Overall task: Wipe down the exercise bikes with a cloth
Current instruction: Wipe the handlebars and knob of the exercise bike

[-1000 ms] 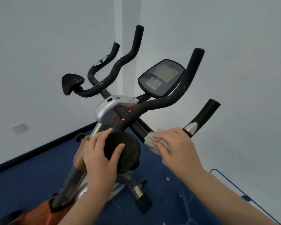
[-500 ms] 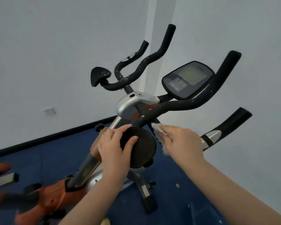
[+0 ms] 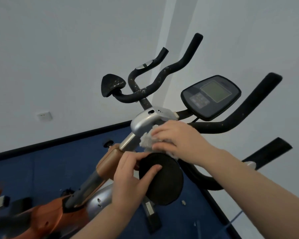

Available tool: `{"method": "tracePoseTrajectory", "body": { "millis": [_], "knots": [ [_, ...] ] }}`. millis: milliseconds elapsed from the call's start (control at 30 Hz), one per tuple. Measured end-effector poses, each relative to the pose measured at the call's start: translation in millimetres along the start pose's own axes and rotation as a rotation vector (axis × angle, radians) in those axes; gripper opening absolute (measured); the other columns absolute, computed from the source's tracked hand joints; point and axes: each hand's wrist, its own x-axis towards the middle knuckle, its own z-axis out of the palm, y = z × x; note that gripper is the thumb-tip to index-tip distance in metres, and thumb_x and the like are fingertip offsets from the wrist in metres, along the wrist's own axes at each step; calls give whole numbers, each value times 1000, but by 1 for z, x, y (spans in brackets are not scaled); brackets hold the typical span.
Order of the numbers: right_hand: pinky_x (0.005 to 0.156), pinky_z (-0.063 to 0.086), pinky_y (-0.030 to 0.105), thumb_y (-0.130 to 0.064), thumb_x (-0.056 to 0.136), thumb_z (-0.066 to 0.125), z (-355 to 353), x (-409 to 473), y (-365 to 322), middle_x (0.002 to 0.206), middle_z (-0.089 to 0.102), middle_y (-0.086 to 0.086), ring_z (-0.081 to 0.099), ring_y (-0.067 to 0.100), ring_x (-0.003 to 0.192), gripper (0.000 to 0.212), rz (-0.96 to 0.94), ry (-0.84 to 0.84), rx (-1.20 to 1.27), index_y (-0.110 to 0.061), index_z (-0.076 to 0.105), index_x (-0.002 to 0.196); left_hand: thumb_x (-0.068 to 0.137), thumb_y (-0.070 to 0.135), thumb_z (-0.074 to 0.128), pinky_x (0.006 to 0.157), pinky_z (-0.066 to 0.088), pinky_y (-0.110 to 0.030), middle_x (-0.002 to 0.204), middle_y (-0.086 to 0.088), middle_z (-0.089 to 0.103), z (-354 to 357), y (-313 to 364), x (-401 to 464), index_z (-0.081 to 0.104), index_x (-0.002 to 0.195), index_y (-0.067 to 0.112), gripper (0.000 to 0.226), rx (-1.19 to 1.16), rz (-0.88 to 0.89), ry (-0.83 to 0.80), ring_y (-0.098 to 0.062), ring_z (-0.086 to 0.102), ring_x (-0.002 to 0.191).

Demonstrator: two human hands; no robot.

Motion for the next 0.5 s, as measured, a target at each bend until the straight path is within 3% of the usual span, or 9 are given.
{"method": "tracePoseTrajectory", "body": {
  "millis": [100,200,300,400,500],
  "knots": [
    [90,40,35,-22,86,63,9,3,7,108,67,-3,55,22,100,19,-117,-66,-41,-18,73,102,73,37,77,70,49,-21,87,11,60,-2,-3,4,62,94,23,30,-55,7,-20,-6,58,83],
    [87,43,34,-12,85,61,-3,0,21,103,66,-1,54,23,94,17,-216,-113,-142,-15,71,99,72,38,77,70,52,-25,88,15,59,-4,-2,7,57,94,36,31,-82,-18,-64,-6,60,85],
    [79,48,40,-9,85,60,-25,2,37,97,68,0,52,24,89,13,-52,-14,-258,-11,70,93,69,41,77,70,55,-31,90,15,59,-6,0,8,55,90,41,30,-124,-101,-106,-7,60,86],
    [72,47,37,-8,81,60,-22,7,26,88,69,0,50,22,83,12,56,170,-174,-11,70,88,66,40,79,69,48,-15,84,15,60,-7,0,15,58,84,35,28,-68,-64,-112,-2,59,82],
    [81,45,33,-4,81,61,2,2,2,95,70,0,54,24,87,16,-137,-22,-66,-10,72,90,65,37,81,68,44,-10,81,16,60,-9,1,24,58,78,33,27,-54,-54,-161,-2,58,79]
  ]
}}
